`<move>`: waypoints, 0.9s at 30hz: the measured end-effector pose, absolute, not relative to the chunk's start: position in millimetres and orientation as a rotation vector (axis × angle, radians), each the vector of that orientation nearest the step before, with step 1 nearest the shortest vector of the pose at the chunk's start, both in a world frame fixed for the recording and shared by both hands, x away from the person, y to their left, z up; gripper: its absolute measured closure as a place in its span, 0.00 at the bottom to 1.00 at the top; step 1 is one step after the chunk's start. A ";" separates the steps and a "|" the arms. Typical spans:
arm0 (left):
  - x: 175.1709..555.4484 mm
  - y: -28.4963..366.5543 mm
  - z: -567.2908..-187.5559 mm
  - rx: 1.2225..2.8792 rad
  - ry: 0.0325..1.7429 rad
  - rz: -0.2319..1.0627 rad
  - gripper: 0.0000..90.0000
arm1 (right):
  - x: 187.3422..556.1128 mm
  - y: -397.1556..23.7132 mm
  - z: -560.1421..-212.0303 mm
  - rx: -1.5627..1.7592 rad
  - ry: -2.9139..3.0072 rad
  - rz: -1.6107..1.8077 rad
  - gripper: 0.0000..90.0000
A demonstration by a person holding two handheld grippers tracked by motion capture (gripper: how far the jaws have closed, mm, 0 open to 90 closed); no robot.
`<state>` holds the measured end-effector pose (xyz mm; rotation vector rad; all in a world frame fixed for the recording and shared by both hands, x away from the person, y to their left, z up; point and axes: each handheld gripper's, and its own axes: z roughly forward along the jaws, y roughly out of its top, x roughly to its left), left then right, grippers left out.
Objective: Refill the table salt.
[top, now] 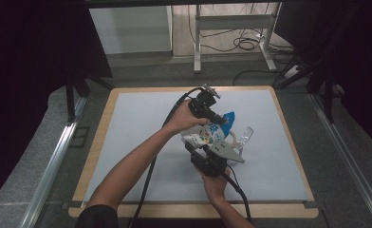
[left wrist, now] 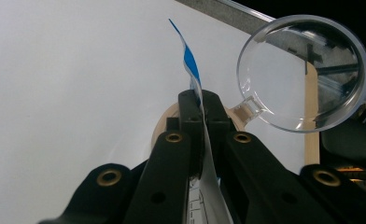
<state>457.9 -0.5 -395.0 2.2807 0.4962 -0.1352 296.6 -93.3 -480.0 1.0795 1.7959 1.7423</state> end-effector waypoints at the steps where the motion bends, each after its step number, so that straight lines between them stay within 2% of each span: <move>1: 458.0 -0.4 -395.0 2.281 0.496 -0.135 1.00 | 296.6 -93.3 -480.0 1.080 1.796 1.743 0.70; 27: 459.7 -0.6 -393.5 2.284 0.501 -0.134 1.00 | 298.0 -93.4 -478.7 1.071 1.802 1.727 0.71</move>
